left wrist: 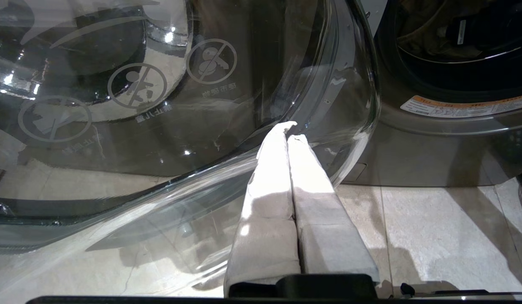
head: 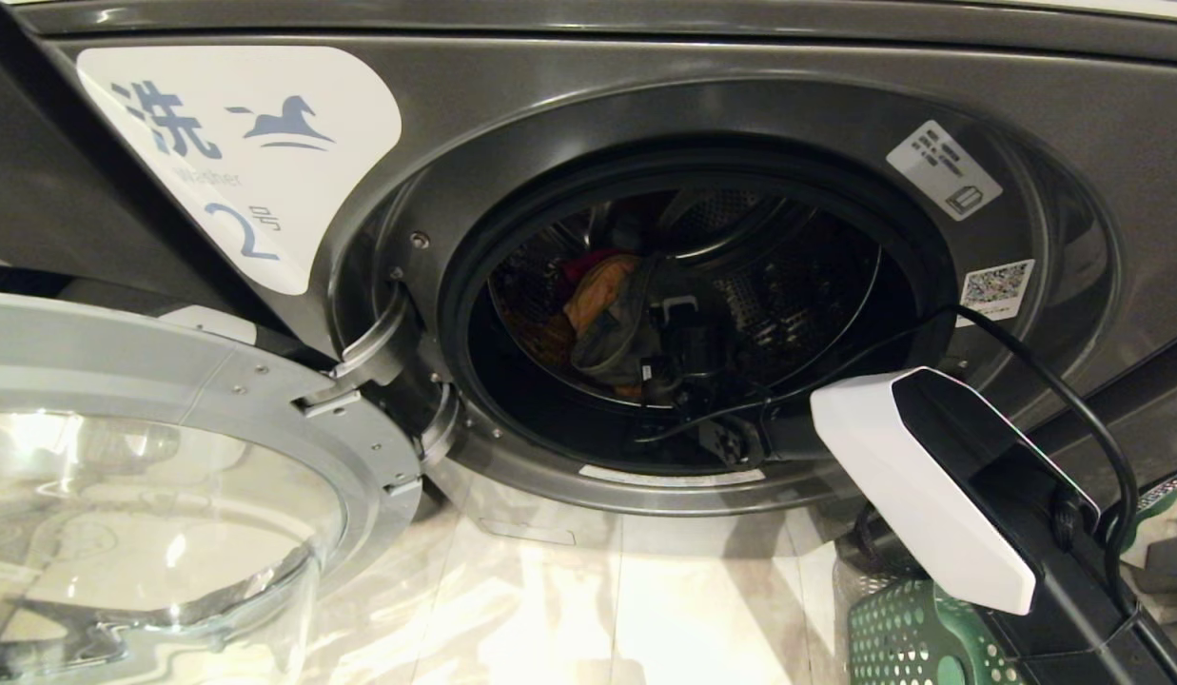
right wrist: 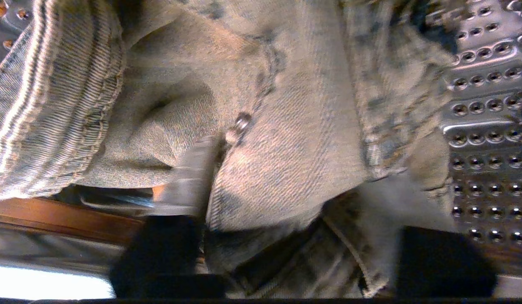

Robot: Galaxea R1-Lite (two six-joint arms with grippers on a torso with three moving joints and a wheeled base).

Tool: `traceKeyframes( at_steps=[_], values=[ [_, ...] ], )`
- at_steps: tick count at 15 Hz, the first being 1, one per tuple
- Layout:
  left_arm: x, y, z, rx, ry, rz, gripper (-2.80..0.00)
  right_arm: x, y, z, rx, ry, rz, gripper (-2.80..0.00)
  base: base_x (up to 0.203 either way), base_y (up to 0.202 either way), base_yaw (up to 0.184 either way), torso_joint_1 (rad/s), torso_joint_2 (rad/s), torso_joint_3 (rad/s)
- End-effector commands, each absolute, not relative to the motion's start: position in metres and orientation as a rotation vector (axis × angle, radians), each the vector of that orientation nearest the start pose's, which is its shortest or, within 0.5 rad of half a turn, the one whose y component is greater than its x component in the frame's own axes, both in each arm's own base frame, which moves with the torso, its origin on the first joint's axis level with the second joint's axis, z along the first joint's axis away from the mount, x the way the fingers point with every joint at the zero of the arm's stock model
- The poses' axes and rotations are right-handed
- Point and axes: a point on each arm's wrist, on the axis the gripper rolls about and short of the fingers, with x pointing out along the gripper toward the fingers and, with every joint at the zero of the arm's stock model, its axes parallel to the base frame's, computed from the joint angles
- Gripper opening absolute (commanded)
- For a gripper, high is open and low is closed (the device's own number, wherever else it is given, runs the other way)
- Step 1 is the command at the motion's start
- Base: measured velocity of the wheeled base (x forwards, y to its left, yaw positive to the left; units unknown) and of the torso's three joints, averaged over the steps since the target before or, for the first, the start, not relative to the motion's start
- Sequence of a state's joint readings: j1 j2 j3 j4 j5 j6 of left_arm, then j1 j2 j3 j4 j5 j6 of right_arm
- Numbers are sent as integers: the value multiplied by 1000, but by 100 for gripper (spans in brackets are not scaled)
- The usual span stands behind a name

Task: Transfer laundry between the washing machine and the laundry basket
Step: Pick a cloth and place it into the basket

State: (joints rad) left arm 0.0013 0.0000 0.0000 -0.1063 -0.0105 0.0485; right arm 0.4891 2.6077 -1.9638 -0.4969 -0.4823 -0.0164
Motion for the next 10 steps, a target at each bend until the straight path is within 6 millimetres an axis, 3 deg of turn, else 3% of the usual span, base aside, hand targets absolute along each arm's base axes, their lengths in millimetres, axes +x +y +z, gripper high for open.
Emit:
traceKeyframes(
  at_steps=[1, 6, 10],
  values=[
    [-20, 0, 75, 49, -66, -8, -280, 482, 245, 100, -79, 124, 5, -280, 0, 0, 0, 0, 0, 0],
    [-20, 0, 75, 49, -66, -8, -280, 481, 244, 107, -60, 120, 4, -280, 0, 0, 0, 0, 0, 0],
    [-20, 0, 75, 49, -66, -8, -280, 463, 249, 134, -6, 95, 21, -280, 0, 0, 0, 0, 0, 0]
  ],
)
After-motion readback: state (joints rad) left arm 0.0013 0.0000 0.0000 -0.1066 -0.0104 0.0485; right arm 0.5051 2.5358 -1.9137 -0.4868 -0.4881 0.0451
